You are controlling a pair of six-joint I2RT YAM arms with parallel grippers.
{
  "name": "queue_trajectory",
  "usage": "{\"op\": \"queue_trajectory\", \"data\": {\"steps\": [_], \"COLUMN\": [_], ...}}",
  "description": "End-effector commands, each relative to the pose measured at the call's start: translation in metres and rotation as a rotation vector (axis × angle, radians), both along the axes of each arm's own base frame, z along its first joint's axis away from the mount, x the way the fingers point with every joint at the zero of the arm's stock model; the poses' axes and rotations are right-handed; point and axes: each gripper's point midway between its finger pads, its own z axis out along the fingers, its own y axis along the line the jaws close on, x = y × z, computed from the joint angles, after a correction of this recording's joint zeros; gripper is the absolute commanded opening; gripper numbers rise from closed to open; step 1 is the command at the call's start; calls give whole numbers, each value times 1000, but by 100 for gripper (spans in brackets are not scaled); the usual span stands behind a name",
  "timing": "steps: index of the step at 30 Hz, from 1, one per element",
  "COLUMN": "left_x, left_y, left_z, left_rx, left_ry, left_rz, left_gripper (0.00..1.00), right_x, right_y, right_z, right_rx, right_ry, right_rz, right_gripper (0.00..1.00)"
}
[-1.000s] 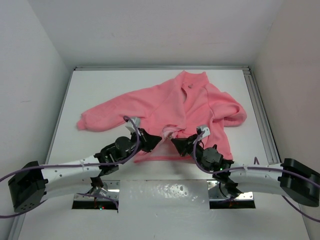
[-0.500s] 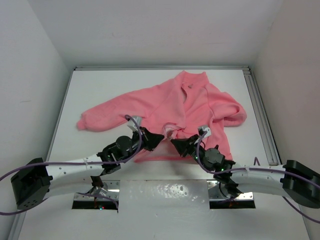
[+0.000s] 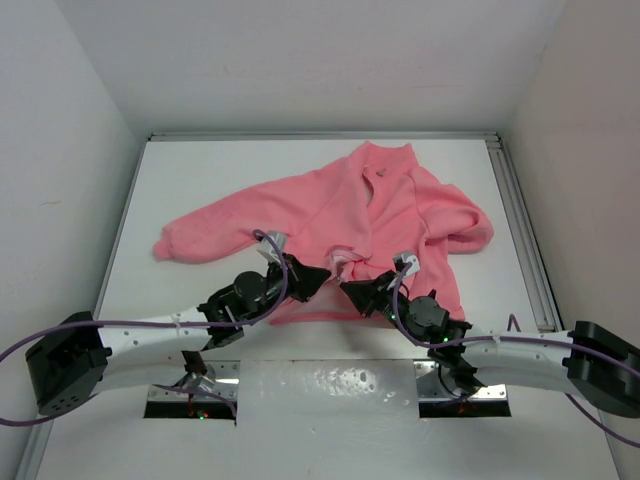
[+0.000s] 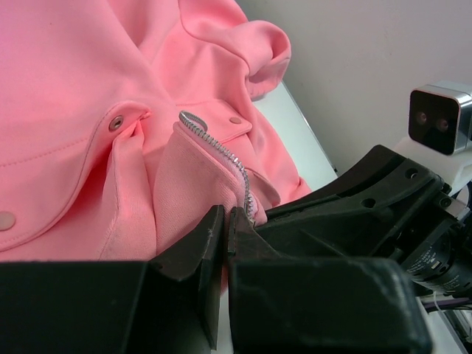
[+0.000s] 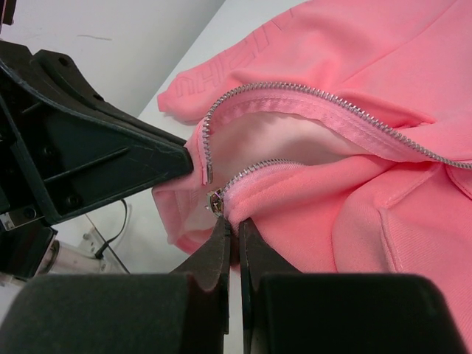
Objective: Zip up the jacket
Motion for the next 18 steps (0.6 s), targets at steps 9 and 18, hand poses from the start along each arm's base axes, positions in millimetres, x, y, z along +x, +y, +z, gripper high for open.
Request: {"op": "queue_trajectory", "data": {"steps": [9, 18], "left_x": [2, 1], "left_y": [-7, -6], "left_z": [25, 20], "left_rx": [-62, -52], "left_ry": [-68, -63], "left_rz": [-30, -30], "left_gripper": [0, 0], "right_x": [-2, -2], "right_y": [8, 8], "right_z": [29, 31], "right_rx": [101, 108], "right_ry": [-31, -36], "right_rz": [26, 25], "right_gripper": [0, 0]}}
